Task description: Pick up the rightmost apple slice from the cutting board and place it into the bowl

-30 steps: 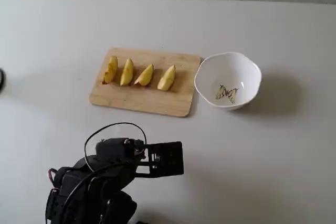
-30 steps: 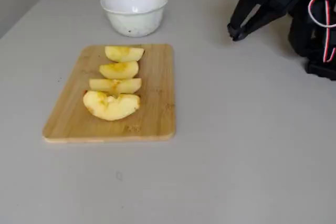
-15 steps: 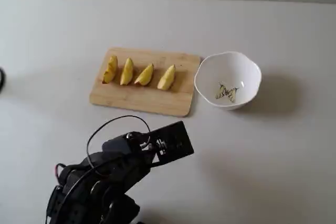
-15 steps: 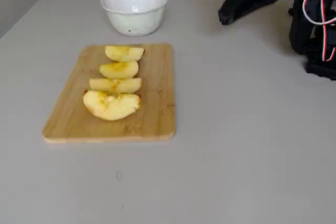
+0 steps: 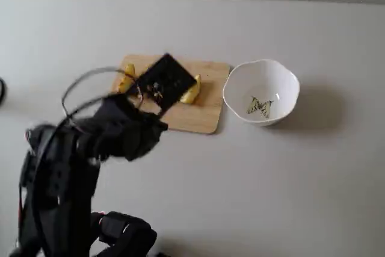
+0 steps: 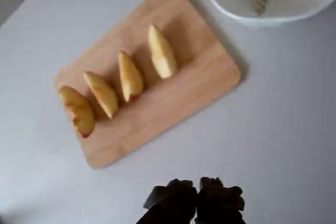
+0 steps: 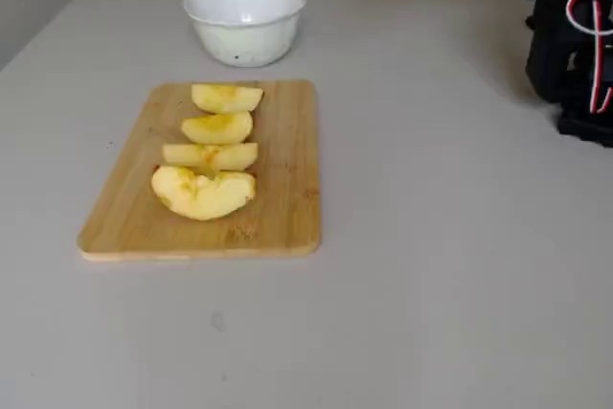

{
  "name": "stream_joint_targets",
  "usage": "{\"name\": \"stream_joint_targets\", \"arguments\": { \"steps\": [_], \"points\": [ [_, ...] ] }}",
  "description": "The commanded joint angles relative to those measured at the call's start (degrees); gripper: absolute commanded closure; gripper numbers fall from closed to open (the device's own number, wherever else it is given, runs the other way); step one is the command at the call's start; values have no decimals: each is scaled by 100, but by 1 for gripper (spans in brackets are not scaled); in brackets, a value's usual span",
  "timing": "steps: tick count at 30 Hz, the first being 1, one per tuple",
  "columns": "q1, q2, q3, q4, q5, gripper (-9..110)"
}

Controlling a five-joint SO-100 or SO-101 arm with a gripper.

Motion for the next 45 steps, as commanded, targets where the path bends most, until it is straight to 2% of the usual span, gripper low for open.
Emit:
{"name": "stream_joint_targets", "arguments": {
  "steps": [1, 7, 11, 30, 45],
  "points": [
    [-360, -2215, -2399, 316, -229, 91],
    [-431, -3990, -3762, 237, -281, 74],
    [-396, -4737, -4219, -26, -325, 69],
    [483, -6442, -4553, -949, -844, 69],
    [536, -7233, -4553, -1433, -826, 69]
  ]
}}
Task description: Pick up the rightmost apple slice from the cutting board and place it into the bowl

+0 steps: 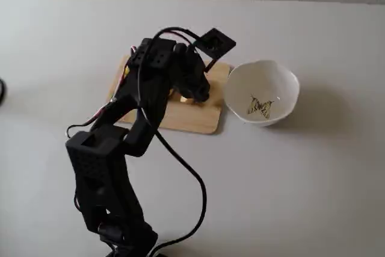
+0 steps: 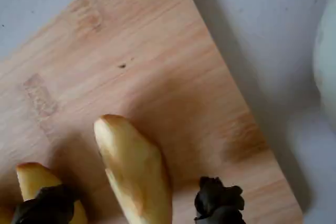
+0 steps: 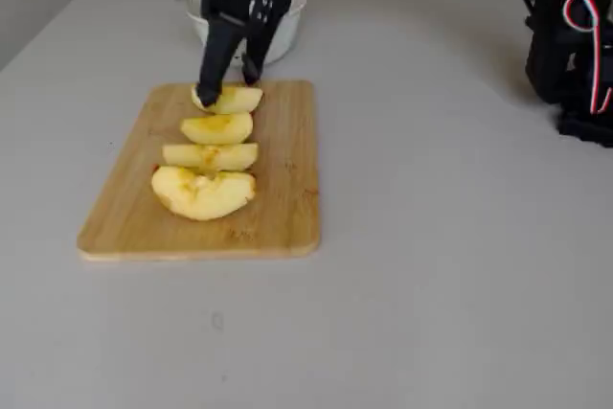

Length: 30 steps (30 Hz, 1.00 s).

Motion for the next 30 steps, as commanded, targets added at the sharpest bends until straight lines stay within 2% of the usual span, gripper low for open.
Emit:
{"name": "stream_joint_targets", "arguments": {
  "steps": [1, 5, 10, 19, 30],
  "points": [
    [62, -88, -360, -202, -9, 69],
    [97, -325, -369, -343, -9, 72],
    [97, -483, -519, -334, 62, 101],
    [97, -360, -729, -123, 158, 101],
    [132, -290, -2821, 1362, 545, 101]
  ]
}}
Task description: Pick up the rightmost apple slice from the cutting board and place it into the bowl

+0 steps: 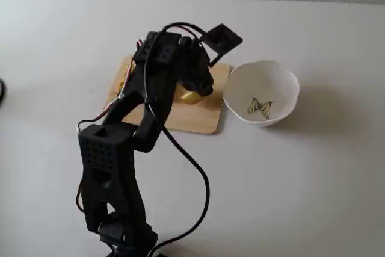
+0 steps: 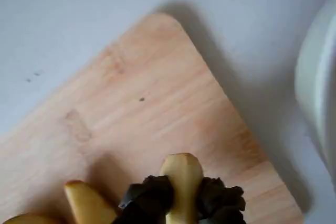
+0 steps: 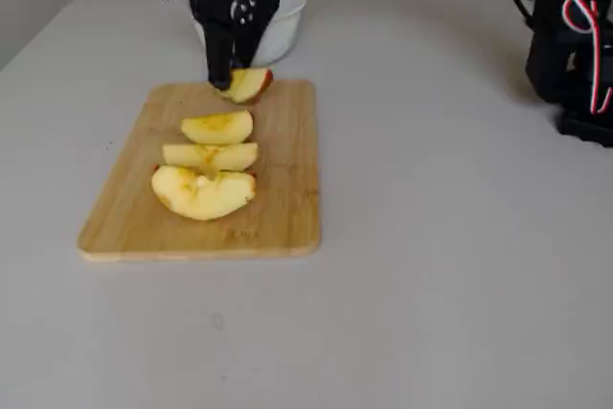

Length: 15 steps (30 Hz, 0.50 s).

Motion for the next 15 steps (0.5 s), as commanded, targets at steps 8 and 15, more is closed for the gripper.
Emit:
{"name": "stream_joint_targets", "arguments": {
  "steps": [8, 15],
  "points": [
    [606, 114, -2909, 1670, 0, 101],
    [1521, 237, -3243, 1837, -352, 101]
  ]
}}
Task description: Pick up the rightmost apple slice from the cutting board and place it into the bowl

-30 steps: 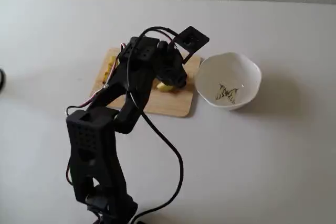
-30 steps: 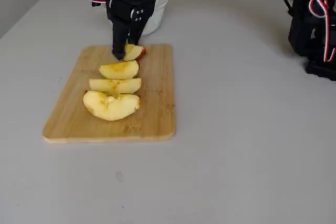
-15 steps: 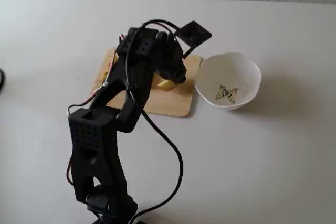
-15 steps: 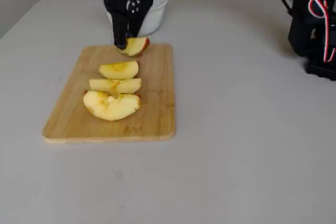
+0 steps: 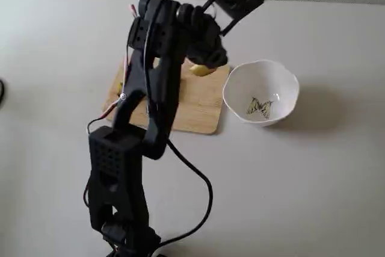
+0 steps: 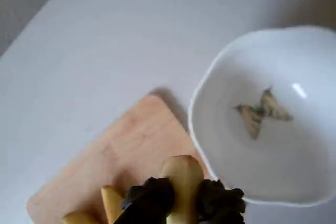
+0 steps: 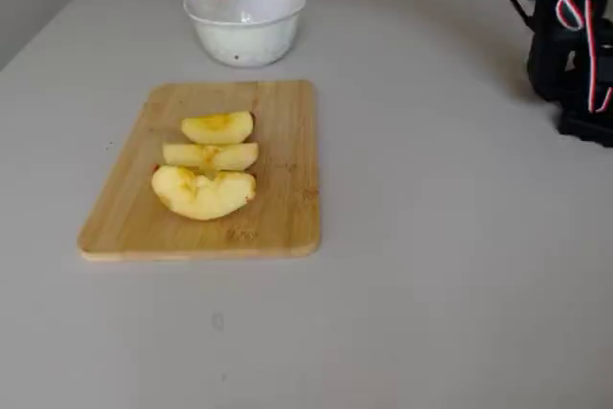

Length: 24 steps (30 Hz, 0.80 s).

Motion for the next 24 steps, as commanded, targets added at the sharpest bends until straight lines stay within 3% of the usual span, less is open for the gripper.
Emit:
{"name": "stream_joint_targets", "arguments": {
  "steps": [1, 13, 20, 24],
  "points": [
    [606, 211, -492, 70, -193, 101],
    [1266, -352, -492, -211, -316, 98],
    [1318, -782, -501, -202, -378, 64],
    [1371, -923, -501, -193, -431, 60]
  ]
}}
